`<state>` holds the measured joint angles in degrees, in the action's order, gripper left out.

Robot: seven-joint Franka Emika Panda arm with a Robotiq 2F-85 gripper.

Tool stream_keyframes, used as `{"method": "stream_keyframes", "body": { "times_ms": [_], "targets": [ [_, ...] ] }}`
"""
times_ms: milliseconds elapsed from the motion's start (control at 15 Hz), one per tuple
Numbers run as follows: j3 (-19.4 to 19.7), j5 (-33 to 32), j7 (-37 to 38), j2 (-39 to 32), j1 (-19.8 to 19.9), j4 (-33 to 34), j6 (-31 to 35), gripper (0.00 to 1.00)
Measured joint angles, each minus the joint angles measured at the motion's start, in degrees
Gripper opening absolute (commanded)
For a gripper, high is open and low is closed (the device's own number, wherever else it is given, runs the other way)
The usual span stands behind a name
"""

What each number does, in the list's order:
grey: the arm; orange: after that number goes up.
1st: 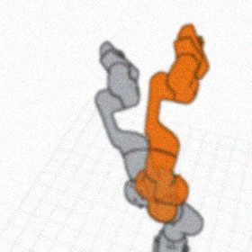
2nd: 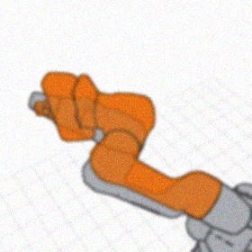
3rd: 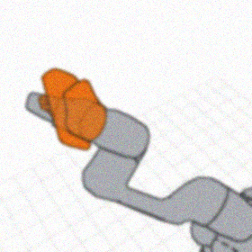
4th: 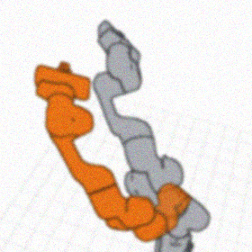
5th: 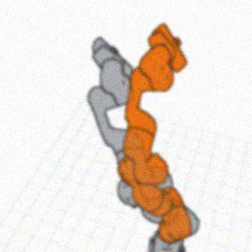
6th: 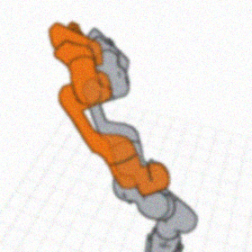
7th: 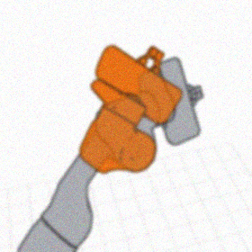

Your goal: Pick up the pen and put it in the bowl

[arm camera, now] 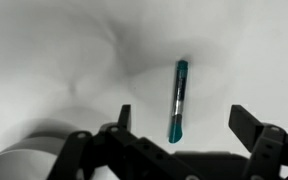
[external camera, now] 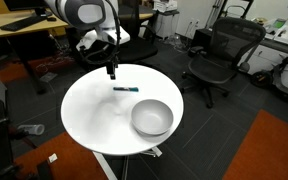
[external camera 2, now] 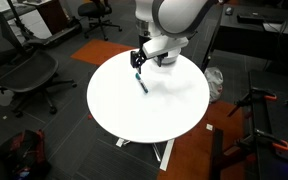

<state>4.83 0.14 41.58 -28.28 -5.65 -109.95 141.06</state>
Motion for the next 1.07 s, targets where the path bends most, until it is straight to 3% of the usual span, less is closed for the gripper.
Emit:
{"method": "stream_keyframes", "body": {
  "times_ms": [1067],
  "targets": [
    [2.34, 0.64, 0.5, -11.57, 0.12, 12.06, -0.1, 1.0]
  ]
}}
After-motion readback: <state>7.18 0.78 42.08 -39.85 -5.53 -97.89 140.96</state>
